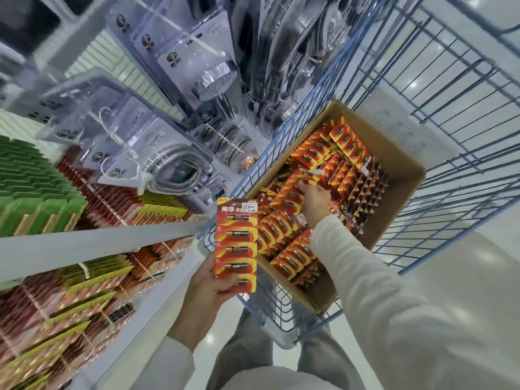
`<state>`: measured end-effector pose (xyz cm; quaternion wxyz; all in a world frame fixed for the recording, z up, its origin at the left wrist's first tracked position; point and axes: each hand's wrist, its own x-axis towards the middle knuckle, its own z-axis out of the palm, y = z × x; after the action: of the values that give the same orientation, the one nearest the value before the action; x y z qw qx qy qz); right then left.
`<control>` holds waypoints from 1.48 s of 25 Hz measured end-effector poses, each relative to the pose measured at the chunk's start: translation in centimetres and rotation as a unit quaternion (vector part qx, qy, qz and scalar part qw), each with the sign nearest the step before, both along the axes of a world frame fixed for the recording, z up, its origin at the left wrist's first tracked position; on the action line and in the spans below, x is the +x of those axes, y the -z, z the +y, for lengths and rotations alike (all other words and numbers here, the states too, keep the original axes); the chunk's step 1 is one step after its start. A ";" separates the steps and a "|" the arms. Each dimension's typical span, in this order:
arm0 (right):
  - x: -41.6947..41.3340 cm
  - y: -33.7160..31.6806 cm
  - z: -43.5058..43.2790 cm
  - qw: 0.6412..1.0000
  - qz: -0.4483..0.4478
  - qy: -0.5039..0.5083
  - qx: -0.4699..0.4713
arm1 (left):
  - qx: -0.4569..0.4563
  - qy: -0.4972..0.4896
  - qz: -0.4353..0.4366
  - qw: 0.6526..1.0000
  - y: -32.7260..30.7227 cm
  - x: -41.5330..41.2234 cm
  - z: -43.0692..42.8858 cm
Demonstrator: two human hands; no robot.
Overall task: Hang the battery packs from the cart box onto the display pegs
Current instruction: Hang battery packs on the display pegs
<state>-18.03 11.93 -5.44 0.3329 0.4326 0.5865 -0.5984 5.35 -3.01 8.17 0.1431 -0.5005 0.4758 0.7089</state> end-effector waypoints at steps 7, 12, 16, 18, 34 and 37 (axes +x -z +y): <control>5.2 -12.5 8.3 0.991 0.055 -0.027 -0.121 | -0.006 -0.096 0.109 0.989 -4.5 -0.9 2.9; 8.5 -20.9 10.4 0.961 0.148 -0.128 -0.197 | -0.045 -0.166 0.188 0.967 -8.7 2.2 6.9; 10.6 -27.7 8.8 0.919 0.212 -0.240 -0.228 | -0.042 -0.197 0.246 0.948 -11.6 6.3 7.7; 12.1 -30.6 7.2 0.893 0.241 -0.296 -0.239 | -0.062 -0.223 0.266 0.936 -13.3 8.6 7.3; 34.2 -38.7 -16.0 0.810 0.278 -0.398 -0.330 | -0.247 -0.424 0.294 0.820 -25.6 30.1 -7.7; 38.3 -39.6 -19.9 0.814 0.281 -0.388 -0.329 | -0.262 -0.440 0.307 0.802 -27.3 34.3 -10.9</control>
<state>20.29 -7.96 34.18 0.4807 -0.1525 0.5417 -0.6725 39.65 -13.91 35.47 -0.4740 -0.4307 0.3910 0.6610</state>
